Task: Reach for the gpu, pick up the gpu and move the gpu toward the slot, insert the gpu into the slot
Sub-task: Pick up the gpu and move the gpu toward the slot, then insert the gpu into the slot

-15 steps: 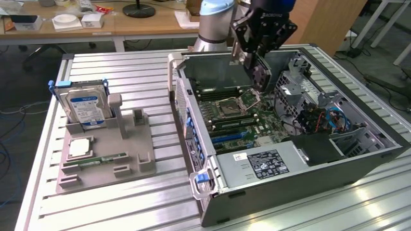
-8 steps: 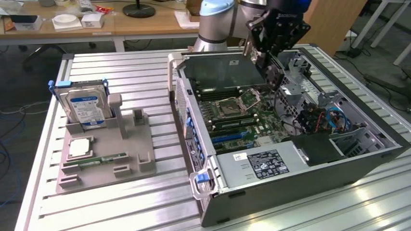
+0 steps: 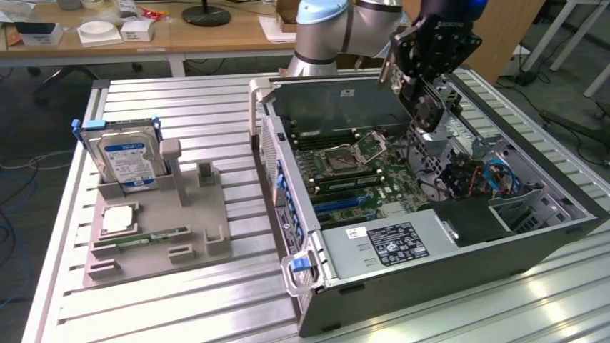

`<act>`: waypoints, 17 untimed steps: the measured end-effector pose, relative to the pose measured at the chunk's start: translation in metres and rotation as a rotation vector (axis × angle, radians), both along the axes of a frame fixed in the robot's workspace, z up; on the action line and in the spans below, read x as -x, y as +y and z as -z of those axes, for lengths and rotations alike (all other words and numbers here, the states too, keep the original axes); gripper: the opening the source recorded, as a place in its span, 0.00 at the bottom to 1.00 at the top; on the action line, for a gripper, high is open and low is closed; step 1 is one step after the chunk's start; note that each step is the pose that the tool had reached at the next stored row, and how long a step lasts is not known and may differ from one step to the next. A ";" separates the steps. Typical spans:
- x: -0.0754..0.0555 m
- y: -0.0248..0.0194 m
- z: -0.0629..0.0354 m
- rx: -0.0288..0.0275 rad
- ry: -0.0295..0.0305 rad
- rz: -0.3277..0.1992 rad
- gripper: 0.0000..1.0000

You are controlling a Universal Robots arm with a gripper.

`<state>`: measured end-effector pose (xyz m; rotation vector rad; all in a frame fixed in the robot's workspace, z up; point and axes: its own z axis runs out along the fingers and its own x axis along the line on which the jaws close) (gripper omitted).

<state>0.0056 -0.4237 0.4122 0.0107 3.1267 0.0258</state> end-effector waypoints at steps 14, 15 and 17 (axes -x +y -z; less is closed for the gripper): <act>-0.004 0.0000 0.0003 -0.0001 -0.0001 0.000 0.27; -0.004 -0.0001 0.0004 -0.0002 -0.0002 -0.004 0.27; -0.004 -0.0001 0.0004 -0.0002 -0.0002 -0.030 0.27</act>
